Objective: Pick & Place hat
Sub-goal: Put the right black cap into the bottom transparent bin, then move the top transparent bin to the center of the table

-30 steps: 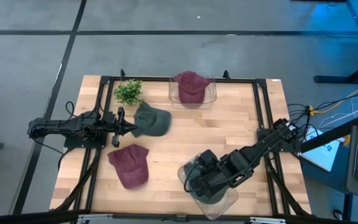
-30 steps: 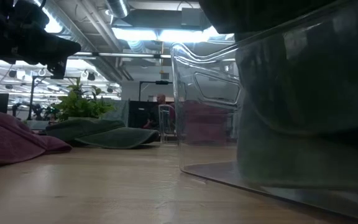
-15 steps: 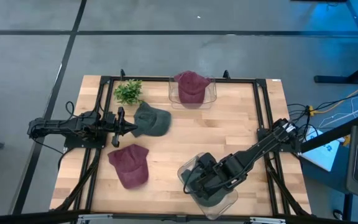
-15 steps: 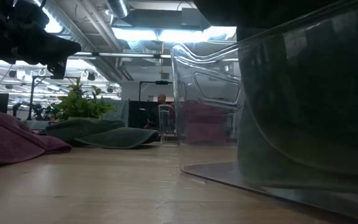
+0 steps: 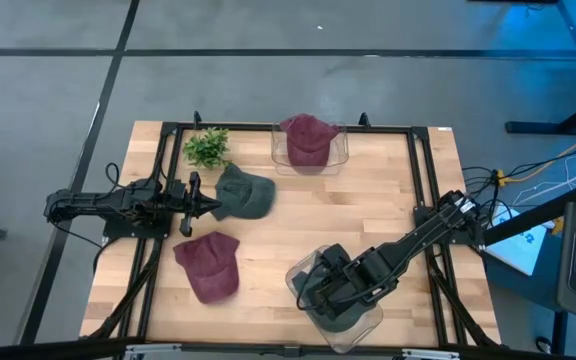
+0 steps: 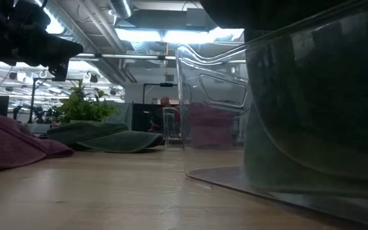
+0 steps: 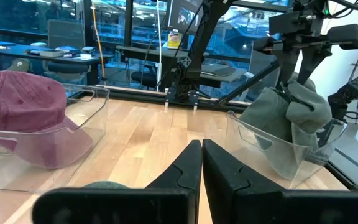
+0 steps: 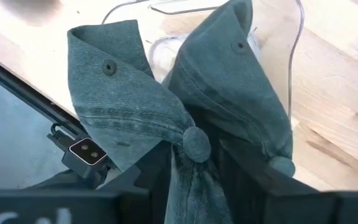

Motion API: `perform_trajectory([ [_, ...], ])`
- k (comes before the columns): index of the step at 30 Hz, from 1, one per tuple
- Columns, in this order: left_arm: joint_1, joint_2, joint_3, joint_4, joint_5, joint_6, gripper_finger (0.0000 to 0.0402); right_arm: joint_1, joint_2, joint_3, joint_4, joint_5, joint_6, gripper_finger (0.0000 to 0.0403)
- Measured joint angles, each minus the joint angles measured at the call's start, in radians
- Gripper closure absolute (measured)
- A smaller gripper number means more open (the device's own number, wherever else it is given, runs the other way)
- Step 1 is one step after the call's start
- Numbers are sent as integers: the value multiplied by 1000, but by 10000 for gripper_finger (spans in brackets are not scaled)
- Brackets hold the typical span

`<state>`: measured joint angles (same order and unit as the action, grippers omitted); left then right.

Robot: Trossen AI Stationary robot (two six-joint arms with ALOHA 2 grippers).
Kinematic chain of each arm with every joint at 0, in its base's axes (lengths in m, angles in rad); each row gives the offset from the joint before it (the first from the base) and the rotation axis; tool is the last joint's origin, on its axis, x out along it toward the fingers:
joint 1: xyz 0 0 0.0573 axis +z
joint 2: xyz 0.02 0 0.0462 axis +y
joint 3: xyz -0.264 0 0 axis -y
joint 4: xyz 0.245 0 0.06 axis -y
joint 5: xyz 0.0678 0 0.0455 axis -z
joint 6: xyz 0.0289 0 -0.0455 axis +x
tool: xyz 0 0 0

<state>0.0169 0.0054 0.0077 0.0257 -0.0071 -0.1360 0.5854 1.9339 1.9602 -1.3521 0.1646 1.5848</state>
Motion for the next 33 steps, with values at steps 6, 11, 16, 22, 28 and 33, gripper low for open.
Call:
perform_trajectory([
  [6,0,0,0,0,0,0,389,0,0,0,-8,0,0,256],
  [11,0,0,0,0,0,0,391,0,-1,0,-10,2,-21,233],
  [16,0,0,0,0,0,0,388,0,-5,15,-9,63,-83,203],
  [22,0,0,0,0,0,0,393,-1,-39,41,-32,136,-143,190],
  [28,0,0,0,0,0,0,394,-2,-74,43,-38,159,-189,190],
  [33,0,0,0,0,0,0,391,-2,-111,43,-45,209,-241,189],
])
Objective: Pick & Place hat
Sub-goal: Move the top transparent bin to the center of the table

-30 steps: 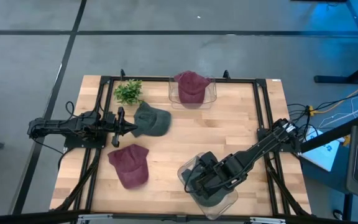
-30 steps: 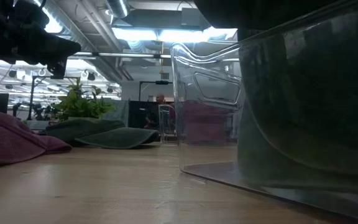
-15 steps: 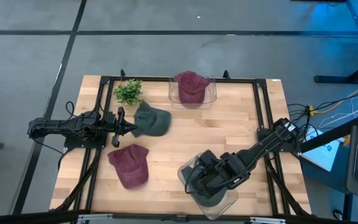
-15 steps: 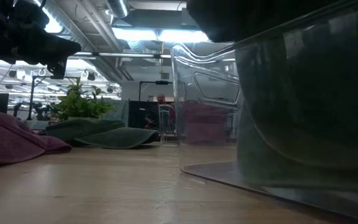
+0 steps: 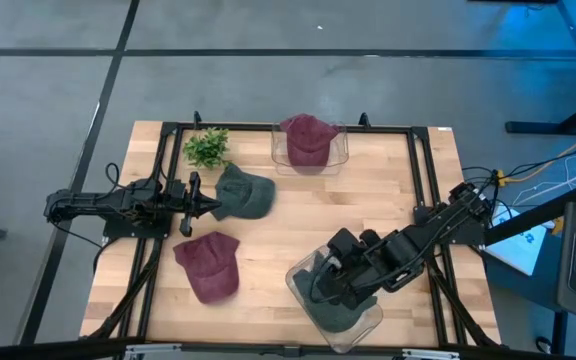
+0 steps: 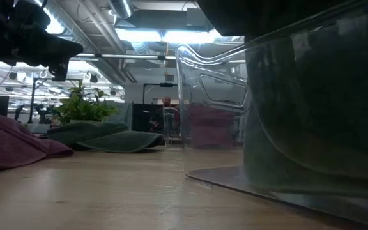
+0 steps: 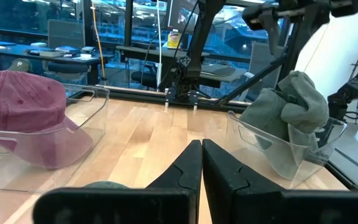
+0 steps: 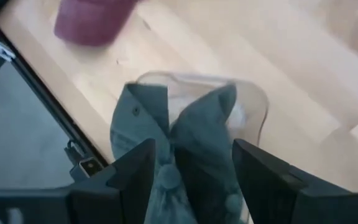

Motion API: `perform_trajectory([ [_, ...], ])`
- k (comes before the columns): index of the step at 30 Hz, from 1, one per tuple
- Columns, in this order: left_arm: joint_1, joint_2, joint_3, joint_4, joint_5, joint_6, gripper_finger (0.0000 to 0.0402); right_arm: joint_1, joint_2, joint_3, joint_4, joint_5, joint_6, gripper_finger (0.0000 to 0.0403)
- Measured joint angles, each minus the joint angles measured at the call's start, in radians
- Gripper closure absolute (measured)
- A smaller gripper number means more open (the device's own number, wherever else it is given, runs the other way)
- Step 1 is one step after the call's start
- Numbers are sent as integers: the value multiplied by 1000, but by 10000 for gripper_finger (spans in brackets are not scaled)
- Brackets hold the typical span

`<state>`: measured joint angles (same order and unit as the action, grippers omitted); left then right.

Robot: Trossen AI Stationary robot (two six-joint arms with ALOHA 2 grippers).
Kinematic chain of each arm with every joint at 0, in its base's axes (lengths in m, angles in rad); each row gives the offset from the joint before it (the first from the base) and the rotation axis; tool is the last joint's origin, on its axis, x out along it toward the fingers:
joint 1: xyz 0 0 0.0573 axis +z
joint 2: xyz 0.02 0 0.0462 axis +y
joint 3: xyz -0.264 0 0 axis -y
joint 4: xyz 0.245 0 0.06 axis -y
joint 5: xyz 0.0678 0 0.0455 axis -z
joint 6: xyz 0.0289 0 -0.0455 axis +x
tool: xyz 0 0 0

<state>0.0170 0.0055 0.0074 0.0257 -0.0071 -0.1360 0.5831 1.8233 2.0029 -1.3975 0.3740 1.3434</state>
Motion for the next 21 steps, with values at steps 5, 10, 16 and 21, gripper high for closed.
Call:
perform_trajectory([
  [5,0,0,0,0,0,0,389,-5,-37,0,-10,82,-74,189],
  [10,0,0,0,0,0,0,391,-13,-71,0,-22,164,-173,189],
  [16,0,0,0,0,0,0,389,-32,-105,0,-17,259,-336,189],
  [21,0,0,0,0,0,0,392,-56,-126,0,-8,310,-488,189],
])
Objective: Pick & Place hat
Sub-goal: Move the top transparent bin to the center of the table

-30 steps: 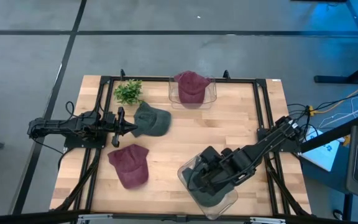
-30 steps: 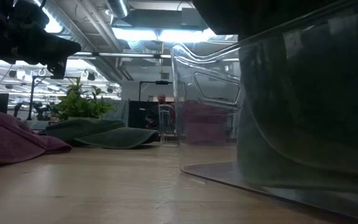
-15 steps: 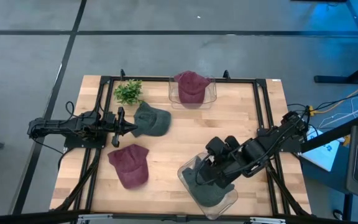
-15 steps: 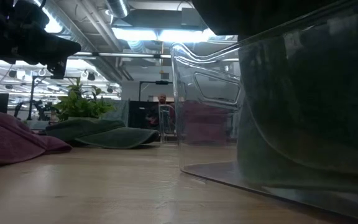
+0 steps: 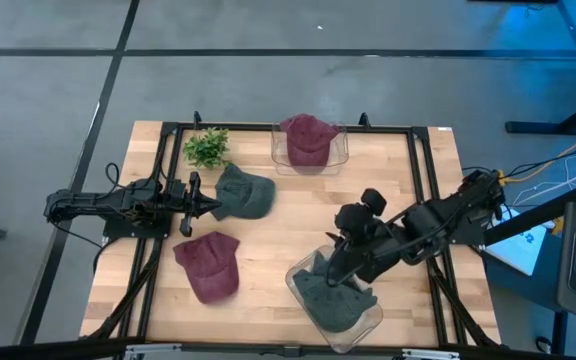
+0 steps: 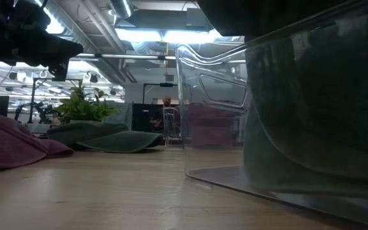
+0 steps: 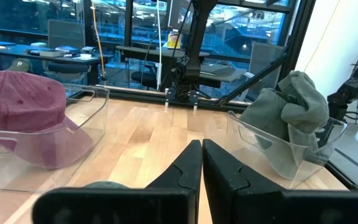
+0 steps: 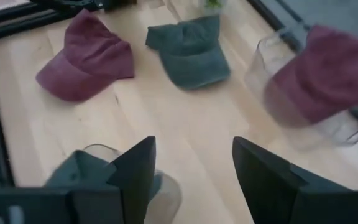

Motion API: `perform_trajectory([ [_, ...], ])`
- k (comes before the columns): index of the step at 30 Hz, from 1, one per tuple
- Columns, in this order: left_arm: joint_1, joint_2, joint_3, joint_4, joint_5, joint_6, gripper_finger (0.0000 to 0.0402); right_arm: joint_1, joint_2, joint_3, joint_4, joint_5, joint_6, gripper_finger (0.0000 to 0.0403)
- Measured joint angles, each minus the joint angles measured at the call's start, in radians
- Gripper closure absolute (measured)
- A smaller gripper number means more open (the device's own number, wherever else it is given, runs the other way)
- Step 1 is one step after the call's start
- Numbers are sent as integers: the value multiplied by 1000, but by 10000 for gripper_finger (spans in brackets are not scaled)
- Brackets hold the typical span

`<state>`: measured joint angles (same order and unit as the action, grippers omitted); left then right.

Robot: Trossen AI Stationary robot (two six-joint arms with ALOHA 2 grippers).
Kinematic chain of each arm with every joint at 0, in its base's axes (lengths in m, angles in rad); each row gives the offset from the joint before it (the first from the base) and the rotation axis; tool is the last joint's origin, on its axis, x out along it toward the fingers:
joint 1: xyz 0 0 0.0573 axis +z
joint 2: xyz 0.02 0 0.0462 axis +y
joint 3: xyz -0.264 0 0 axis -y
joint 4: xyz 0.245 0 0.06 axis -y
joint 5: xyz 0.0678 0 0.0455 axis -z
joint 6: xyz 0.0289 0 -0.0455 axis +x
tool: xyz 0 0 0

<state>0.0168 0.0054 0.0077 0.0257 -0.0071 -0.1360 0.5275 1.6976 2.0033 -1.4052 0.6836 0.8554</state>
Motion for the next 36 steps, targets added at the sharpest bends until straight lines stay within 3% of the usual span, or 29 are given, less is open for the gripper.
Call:
perform_trajectory([
  [17,0,0,0,0,0,0,389,-163,-14,0,208,-17,-657,189],
  [28,0,0,0,0,0,0,389,-231,41,0,397,-220,-956,189],
  [36,0,0,0,0,0,0,389,-252,63,0,466,-358,-1062,189],
])
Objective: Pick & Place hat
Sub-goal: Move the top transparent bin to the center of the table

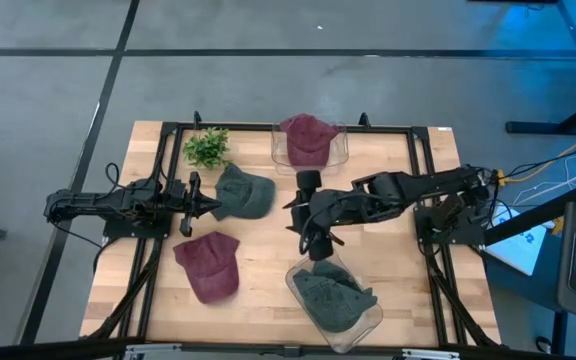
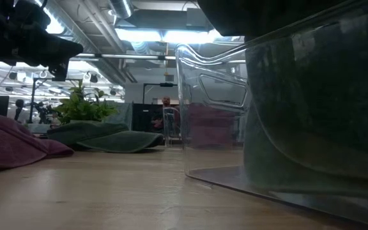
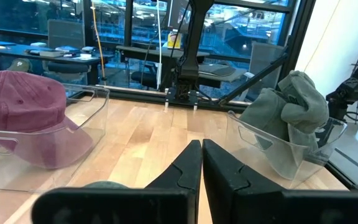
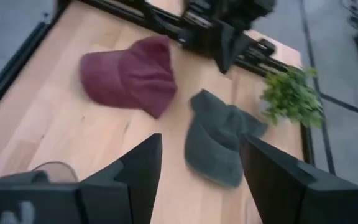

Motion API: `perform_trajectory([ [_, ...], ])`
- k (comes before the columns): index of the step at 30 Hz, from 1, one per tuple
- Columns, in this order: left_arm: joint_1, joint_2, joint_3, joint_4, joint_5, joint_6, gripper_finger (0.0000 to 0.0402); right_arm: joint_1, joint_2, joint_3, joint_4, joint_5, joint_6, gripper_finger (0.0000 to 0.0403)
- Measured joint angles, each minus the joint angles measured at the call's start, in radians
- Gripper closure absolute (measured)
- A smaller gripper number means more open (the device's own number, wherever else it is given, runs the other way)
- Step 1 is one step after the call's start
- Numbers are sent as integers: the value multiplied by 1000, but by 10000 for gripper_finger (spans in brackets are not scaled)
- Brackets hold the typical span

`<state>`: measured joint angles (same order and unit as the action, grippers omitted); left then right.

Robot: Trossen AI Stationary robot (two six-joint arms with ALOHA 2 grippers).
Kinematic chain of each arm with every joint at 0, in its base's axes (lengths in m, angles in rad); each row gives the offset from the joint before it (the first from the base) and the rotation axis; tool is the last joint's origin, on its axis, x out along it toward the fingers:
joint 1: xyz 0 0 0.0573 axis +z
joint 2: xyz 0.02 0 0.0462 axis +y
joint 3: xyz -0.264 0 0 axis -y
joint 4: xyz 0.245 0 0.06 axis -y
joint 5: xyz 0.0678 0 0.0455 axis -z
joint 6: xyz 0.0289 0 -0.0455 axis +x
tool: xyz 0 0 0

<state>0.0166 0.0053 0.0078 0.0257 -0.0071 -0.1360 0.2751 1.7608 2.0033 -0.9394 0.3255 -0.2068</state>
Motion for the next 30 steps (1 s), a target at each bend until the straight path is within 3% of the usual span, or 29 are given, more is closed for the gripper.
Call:
perform_trajectory([
  [5,0,0,0,0,0,0,391,-5,4,0,-1,-70,-19,189],
  [12,0,0,0,0,0,0,393,-10,4,0,-4,-260,-113,189],
  [30,0,0,0,0,0,0,391,-212,29,0,-78,-320,-113,189],
])
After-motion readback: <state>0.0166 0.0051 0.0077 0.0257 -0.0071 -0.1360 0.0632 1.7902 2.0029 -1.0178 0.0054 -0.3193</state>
